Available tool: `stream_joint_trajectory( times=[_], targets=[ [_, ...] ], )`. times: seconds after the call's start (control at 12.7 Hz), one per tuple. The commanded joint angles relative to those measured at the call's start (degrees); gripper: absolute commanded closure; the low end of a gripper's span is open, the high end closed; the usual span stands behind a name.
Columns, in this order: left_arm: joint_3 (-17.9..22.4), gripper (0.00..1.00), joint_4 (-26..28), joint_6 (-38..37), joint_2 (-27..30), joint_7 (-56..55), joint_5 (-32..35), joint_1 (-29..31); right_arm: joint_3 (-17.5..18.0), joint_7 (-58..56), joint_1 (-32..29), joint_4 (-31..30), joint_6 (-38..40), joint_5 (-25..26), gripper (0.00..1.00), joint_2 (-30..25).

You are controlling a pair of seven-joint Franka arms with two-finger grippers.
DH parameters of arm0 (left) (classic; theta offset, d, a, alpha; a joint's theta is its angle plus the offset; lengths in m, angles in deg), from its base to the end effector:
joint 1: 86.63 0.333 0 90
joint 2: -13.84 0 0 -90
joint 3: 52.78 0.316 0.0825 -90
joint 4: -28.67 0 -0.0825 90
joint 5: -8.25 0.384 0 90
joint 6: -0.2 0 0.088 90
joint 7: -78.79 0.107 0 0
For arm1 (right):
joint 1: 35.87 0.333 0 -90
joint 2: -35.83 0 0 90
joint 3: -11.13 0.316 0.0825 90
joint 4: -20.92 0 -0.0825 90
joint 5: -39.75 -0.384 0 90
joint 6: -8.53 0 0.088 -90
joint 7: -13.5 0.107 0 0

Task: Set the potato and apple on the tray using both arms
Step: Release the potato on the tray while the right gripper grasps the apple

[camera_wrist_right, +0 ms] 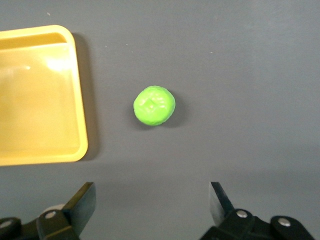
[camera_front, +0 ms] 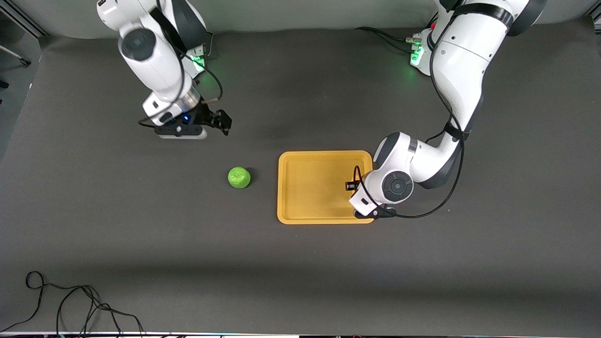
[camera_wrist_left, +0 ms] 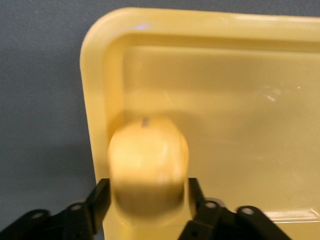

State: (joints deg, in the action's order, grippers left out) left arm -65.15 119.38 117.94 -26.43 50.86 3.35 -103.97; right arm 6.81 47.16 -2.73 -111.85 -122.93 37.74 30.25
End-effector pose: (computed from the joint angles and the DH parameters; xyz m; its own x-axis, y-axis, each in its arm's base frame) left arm 0.5919 -0.3229 0.2166 0.9558 0.0385 -0.2914 0.0629 -0.9952 0.0747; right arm 0.4404 0.2429 0.3889 0.9933 -0.1078 0.0418 -0.1047 -0.9920 -0.0702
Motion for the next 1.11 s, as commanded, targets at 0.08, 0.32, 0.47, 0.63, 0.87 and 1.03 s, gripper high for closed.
stream_joint_trajectory(
  times=[0.08,0.32,0.47,0.63,0.87,1.03],
  targets=[
    [0.6,0.01,-1.0,-1.1,0.5,-2.3,3.0,-0.5,0.0,0.8,0.3,-0.6,-17.9,0.1,0.0,14.2],
    [1.5,0.01,-1.3,-6.9,7.6,-2.3,3.1,2.2,-0.2,2.1,2.2,-0.2,-28.2,0.1,0.0,22.7],
    [1.7,0.0,-1.0,-10.2,14.4,0.8,5.1,6.2,-0.2,2.0,2.2,0.8,-30.9,0.2,0.0,26.4],
    [1.8,0.0,-1.2,-13.8,19.2,5.4,10.9,7.7,-0.2,1.7,2.1,2.0,-32.7,0.2,0.0,28.9],
    [1.6,0.0,-1.2,-19.4,27.5,15.6,11.0,12.2,-0.4,1.6,1.6,3.0,-34.5,1.0,0.0,31.1],
    [1.7,0.01,1.5,-20.6,33.4,21.9,7.4,16.9,-1.6,1.4,1.8,4.4,-35.2,1.1,0.03,32.6]
  ],
)
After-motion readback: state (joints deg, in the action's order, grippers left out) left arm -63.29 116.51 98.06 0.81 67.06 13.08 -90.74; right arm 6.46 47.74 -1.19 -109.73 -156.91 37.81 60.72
